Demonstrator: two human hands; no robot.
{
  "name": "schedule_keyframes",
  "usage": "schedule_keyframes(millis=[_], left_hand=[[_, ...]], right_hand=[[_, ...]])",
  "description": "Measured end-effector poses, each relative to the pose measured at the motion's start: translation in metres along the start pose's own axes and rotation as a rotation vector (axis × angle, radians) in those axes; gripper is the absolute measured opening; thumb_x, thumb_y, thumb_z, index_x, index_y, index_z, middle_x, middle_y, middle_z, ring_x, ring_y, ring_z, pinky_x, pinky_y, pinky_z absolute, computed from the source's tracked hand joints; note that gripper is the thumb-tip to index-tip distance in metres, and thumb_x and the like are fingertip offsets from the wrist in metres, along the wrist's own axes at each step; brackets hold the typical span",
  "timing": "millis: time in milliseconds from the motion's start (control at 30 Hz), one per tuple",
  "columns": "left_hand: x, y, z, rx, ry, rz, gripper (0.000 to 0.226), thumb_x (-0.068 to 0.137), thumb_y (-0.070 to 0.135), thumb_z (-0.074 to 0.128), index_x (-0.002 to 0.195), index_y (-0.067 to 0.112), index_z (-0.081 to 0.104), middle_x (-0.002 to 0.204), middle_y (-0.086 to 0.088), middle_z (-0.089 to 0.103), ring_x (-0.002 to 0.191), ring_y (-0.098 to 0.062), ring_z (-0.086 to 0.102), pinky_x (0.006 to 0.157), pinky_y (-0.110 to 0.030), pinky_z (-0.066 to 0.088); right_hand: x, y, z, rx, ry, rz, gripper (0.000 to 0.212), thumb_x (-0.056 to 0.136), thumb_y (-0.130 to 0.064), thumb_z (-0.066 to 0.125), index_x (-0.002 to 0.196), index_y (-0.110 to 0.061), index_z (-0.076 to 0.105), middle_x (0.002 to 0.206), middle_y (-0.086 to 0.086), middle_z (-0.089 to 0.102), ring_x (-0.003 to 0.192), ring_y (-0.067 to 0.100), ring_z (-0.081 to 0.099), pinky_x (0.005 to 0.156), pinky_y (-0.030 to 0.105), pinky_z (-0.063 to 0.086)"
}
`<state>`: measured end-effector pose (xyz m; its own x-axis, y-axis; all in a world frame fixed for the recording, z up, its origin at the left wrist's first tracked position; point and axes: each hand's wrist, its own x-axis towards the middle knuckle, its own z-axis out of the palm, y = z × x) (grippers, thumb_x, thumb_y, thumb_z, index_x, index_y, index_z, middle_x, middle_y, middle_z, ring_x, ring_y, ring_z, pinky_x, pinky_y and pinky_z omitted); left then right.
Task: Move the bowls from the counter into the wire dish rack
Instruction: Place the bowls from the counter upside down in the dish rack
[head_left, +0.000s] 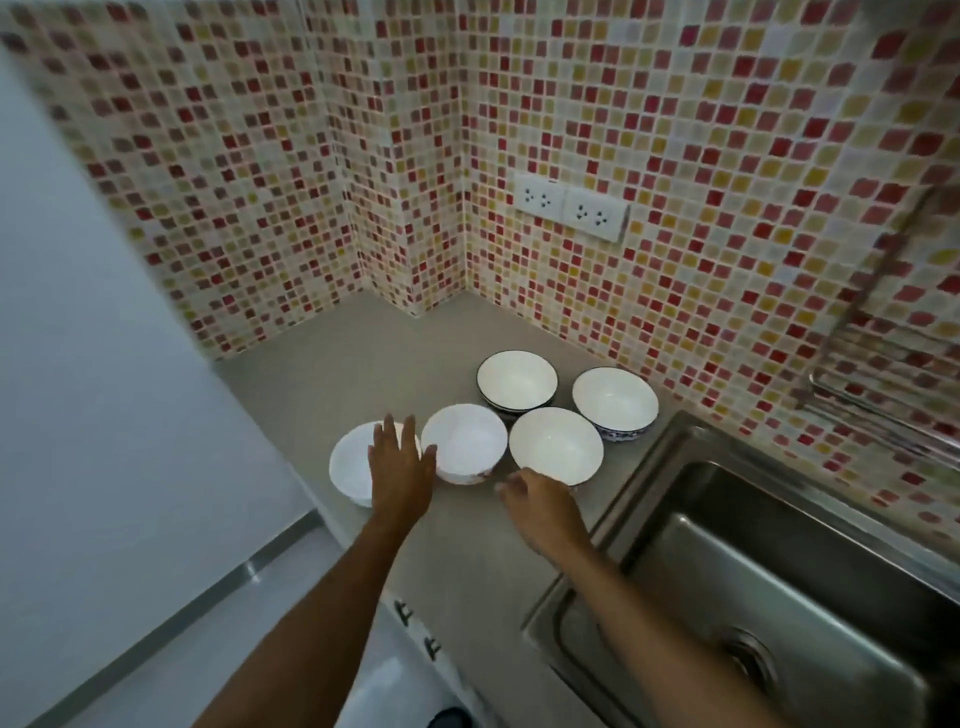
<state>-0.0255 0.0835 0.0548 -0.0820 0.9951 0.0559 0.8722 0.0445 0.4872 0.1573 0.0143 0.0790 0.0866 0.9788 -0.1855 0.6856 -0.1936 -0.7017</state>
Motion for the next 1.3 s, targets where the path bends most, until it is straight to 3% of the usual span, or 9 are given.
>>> schedule_keyframes(millis=[233,400,633,733,900,1033,1167,1267,1300], left_hand=[[0.055,-0.088,-0.012,-0.124,-0.063,-0.212,0.057,0.097,0.027,0.047,0.145,0.005,0.028,0.154,-0.022,0.025,0.141,-0.037,0.026,0.114,-0.047,0.025],[0.063,-0.111,-0.013,-0.284,-0.191,-0.307,0.060,0.096,0.025,0.050,0.145,0.004,0.025,0.148,-0.022,0.037,0.133,-0.041,0.039,0.109,-0.049,0.033],[0.053,-0.111,-0.029,-0.482,-0.123,-0.359,0.048,0.094,0.032,0.046,0.127,-0.001,0.052,0.129,-0.024,0.057,0.117,-0.040,0.054,0.097,-0.046,0.044],[0.051,-0.092,-0.037,-0.628,-0.116,-0.427,0.043,0.097,0.032,0.048,0.131,0.007,0.051,0.133,-0.018,0.055,0.116,-0.036,0.054,0.098,-0.051,0.046],[0.050,-0.028,-0.031,-0.804,-0.225,-0.289,0.041,0.097,0.044,0.042,0.126,0.016,0.049,0.121,-0.006,0.056,0.103,-0.025,0.055,0.085,-0.039,0.049],[0.038,0.046,-0.009,-0.980,-0.396,-0.295,0.040,0.092,0.055,0.043,0.110,0.023,0.058,0.117,-0.004,0.064,0.105,-0.025,0.060,0.094,-0.046,0.049],[0.012,0.109,0.026,-0.984,-0.619,-0.259,0.086,0.068,0.084,0.041,0.129,0.025,0.051,0.134,-0.006,0.055,0.126,-0.030,0.051,0.104,-0.051,0.043],[-0.014,0.149,0.049,-1.125,-0.667,-0.207,0.065,0.081,0.070,0.047,0.126,0.024,0.055,0.129,-0.007,0.059,0.119,-0.032,0.055,0.096,-0.047,0.048],[-0.024,0.165,0.051,-1.113,-0.711,-0.194,0.075,0.077,0.075,0.046,0.129,0.022,0.052,0.132,-0.009,0.057,0.119,-0.031,0.054,0.098,-0.048,0.047]], right_hand=[[0.068,-0.057,0.097,0.006,-0.215,0.125,0.055,0.090,-0.053,0.049,0.101,-0.002,0.066,0.105,0.019,0.069,0.101,0.036,0.062,0.084,0.039,0.051],[0.089,-0.068,0.140,0.133,-0.245,0.197,0.070,0.084,-0.055,0.056,0.138,-0.011,0.046,0.140,0.011,0.052,0.127,0.031,0.048,0.104,0.042,0.042],[0.090,-0.071,0.144,0.265,-0.213,0.246,0.060,0.080,-0.018,0.052,0.139,-0.013,0.040,0.135,0.012,0.054,0.121,0.033,0.052,0.097,0.043,0.049],[0.079,-0.072,0.123,0.324,-0.198,0.239,0.044,0.076,-0.022,0.046,0.118,-0.012,0.055,0.107,0.013,0.066,0.089,0.031,0.066,0.072,0.048,0.060],[0.050,-0.054,0.058,0.404,-0.055,0.297,0.023,0.082,-0.012,0.046,0.102,-0.009,0.057,0.084,0.014,0.071,0.072,0.031,0.071,0.067,0.045,0.061],[0.023,-0.022,-0.002,0.404,0.078,0.337,0.015,0.083,-0.008,0.043,0.081,-0.018,0.054,0.074,0.015,0.070,0.070,0.031,0.070,0.072,0.043,0.060],[-0.010,0.026,-0.054,0.409,0.219,0.417,0.015,0.082,-0.011,0.043,0.086,-0.015,0.057,0.074,0.015,0.073,0.072,0.029,0.071,0.077,0.045,0.059],[-0.038,0.059,-0.084,0.437,0.306,0.453,0.023,0.084,-0.009,0.043,0.101,-0.008,0.060,0.089,0.019,0.072,0.074,0.032,0.071,0.071,0.043,0.060],[-0.048,0.069,-0.093,0.454,0.336,0.470,0.027,0.085,-0.009,0.044,0.107,-0.007,0.060,0.093,0.019,0.072,0.073,0.031,0.071,0.066,0.040,0.060]])
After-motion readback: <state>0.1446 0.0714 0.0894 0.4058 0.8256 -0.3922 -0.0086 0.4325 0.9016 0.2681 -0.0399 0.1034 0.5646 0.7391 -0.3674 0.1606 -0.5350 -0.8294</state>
